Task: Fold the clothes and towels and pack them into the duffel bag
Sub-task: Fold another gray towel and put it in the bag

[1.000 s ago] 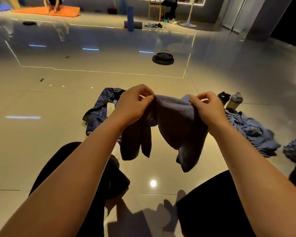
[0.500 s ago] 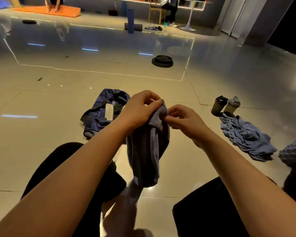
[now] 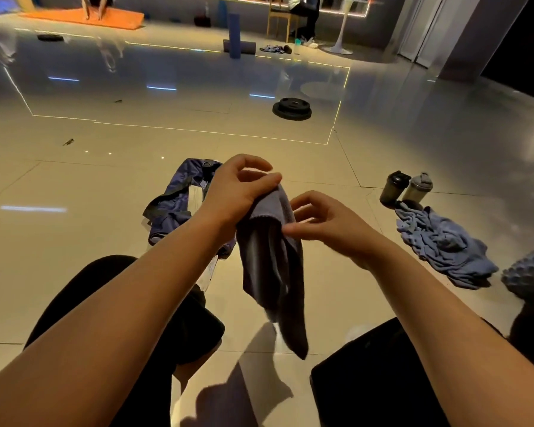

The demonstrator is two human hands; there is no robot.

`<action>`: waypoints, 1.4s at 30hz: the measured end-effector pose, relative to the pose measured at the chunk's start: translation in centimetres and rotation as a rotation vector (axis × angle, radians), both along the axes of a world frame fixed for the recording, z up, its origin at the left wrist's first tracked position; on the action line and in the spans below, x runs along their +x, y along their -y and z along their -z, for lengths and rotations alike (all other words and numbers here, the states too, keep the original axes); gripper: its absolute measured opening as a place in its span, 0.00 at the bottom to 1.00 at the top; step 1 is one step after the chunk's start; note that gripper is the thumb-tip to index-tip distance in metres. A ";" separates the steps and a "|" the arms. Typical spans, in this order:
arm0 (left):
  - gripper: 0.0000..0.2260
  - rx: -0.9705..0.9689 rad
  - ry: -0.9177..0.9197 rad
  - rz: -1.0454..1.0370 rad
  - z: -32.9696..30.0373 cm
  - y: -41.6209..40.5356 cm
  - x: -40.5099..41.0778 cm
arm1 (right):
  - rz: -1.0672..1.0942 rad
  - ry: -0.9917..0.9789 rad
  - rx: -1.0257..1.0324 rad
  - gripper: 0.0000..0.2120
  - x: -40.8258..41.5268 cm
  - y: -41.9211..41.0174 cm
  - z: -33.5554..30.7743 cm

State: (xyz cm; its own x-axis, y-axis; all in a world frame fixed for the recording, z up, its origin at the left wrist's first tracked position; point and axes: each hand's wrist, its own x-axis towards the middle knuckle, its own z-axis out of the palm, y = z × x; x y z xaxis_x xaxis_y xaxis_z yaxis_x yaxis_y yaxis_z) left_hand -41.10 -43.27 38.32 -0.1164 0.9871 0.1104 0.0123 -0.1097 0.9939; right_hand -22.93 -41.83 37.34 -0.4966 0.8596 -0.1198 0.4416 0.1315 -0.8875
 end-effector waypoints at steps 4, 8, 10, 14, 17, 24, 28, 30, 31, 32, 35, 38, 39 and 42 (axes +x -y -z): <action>0.11 0.026 -0.041 0.041 -0.2 -0.1 0.1 | 0.086 0.059 0.225 0.05 -1.2 0.4 1.1; 0.33 0.083 -0.248 0.328 -0.3 0.2 0.1 | 0.334 -0.184 0.207 0.07 -0.3 0.0 -0.5; 0.36 0.116 -0.324 0.349 0.2 0.3 0.7 | 0.396 -0.282 0.174 0.07 0.2 0.0 -0.9; 0.20 0.085 -0.361 0.226 -0.1 -0.4 -0.1 | 0.493 -0.401 0.142 0.08 1.3 -0.3 -1.0; 0.08 0.067 -0.455 0.135 -0.4 -1.0 -1.8 | 0.630 -0.473 0.107 0.09 2.5 -1.1 -1.3; 0.06 0.075 -0.689 0.036 -0.3 -1.4 -3.1 | 0.708 -0.470 0.028 0.11 4.6 -1.6 -1.3; 0.02 0.120 -0.532 -0.053 -0.6 -1.4 -3.6 | 0.625 -0.100 0.198 0.12 4.9 -1.3 -0.8; 0.05 0.133 -0.391 -0.086 -0.7 -1.6 -3.8 | 0.512 0.176 0.388 0.16 4.9 -0.6 -0.7; 0.07 0.136 -0.325 -0.106 -0.7 -1.6 -4.0 | 0.448 0.265 0.443 0.19 4.7 -0.1 -0.8; 0.07 0.143 -0.272 -0.133 -0.7 -1.7 -4.2 | 0.388 0.310 0.471 0.22 4.5 0.4 -1.0; 0.06 0.188 -0.309 -0.245 -0.4 -2.2 -4.7 | 0.313 0.353 0.553 0.14 4.2 0.5 -0.9; 0.03 0.206 -0.409 -0.311 -0.3 -2.2 -5.0 | 0.340 0.254 0.572 0.04 4.2 -0.1 -0.9; 0.03 0.209 -0.439 -0.319 -0.3 -2.2 -5.2 | 0.344 0.194 0.546 0.03 4.3 -0.2 -0.9; 0.05 0.206 -0.526 -0.338 -0.4 -2.0 -5.5 | 0.320 0.014 0.408 0.01 4.6 -0.3 -1.1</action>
State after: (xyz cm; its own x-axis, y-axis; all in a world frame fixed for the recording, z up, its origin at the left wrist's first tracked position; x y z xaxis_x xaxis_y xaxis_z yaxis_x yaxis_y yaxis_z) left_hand -46.65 -41.26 38.71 -0.2957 0.8581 0.4197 0.5581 -0.2014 0.8050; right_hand -18.32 -41.54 38.46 -0.2021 0.9464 0.2519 0.5278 0.3219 -0.7860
